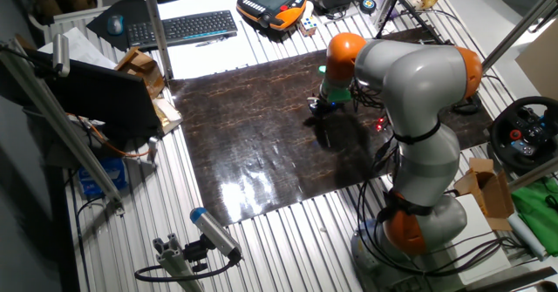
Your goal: Place the brush on the pen rack
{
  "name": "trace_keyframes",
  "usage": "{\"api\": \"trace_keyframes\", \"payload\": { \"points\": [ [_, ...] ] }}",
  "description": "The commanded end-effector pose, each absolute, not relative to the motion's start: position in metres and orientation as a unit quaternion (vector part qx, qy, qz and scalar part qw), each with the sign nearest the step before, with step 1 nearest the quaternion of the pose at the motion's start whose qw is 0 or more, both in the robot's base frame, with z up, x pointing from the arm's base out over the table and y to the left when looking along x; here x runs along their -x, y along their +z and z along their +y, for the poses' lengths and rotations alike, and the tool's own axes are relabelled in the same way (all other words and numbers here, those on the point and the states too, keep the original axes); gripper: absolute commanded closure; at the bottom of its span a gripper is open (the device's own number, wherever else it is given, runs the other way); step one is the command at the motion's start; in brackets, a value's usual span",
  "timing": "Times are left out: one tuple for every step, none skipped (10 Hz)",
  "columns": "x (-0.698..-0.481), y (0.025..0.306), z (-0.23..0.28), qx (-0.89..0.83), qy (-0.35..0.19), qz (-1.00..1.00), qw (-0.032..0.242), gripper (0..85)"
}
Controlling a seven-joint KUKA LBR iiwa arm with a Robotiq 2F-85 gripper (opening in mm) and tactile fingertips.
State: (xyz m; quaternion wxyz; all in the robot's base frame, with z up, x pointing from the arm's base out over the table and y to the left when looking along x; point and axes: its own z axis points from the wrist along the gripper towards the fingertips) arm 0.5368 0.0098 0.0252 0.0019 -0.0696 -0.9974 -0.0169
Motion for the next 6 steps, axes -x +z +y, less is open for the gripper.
{"api": "trace_keyframes", "payload": {
  "points": [
    [-0.537, 0.027, 0.009, 0.068, -0.013, -0.998, 0.003, 72.0],
    [-0.537, 0.030, 0.009, 0.070, -0.014, -0.997, 0.004, 76.0],
    [-0.537, 0.033, 0.009, 0.074, -0.014, -0.997, 0.003, 81.0],
    [-0.538, 0.040, 0.008, 0.080, -0.014, -0.997, 0.003, 84.0],
    [-0.538, 0.049, 0.006, 0.085, -0.013, -0.996, 0.006, 84.0],
    [-0.538, 0.059, 0.004, 0.092, -0.011, -0.996, 0.009, 84.0]
  ]
}}
